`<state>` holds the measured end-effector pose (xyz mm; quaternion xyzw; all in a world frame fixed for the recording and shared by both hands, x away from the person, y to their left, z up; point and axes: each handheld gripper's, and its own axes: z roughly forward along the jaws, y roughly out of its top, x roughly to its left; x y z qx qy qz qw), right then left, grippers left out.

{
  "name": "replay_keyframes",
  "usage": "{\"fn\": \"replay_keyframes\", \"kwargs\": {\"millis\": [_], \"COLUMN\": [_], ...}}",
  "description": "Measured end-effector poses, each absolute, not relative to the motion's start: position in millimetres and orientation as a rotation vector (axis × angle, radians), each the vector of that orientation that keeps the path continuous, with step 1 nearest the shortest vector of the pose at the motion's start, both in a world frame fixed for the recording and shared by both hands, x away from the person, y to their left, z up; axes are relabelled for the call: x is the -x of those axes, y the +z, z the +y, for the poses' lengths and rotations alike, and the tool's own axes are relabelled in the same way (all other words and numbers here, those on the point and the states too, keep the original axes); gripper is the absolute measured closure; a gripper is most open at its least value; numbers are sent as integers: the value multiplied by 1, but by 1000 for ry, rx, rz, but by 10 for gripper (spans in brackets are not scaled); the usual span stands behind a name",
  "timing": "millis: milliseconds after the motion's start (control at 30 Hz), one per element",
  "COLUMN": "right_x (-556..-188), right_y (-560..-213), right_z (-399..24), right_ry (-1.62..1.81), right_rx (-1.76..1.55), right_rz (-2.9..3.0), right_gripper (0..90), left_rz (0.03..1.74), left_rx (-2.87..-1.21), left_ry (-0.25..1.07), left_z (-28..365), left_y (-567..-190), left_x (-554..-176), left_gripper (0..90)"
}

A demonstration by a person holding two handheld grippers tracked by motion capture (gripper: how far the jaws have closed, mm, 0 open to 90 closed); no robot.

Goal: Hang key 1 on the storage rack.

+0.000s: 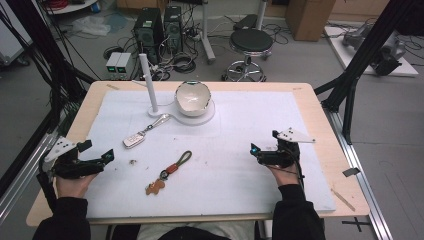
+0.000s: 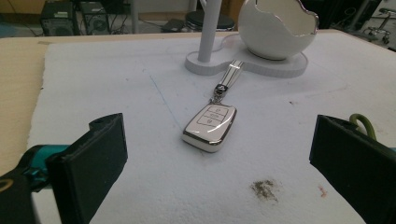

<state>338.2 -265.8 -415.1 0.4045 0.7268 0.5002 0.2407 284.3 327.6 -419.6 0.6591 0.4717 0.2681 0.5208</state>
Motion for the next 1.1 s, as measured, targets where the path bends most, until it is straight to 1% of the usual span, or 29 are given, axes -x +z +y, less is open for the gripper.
{"fn": "replay_keyframes", "kwargs": {"millis": [567,900,1100], "right_x": [-339,-338,-336], "right_y": [-415,-415,-415], "right_z": [-266,-266,-268], "right_ry": [1384,1382,1379], "right_rx": [-1099,-1091,-1101], "right_rz": [1982,1990,1986], "right_gripper": [6,6,6], "left_rz": [1087,1049,1012], "left_rx": [-1603,-1639,-1690], "left_ry": [609,596,587], "left_z": [319,306,292], "left_y": [-413,-407,-405], "left_x": [-283,-286,-290], "left_gripper": [46,46,46]}}
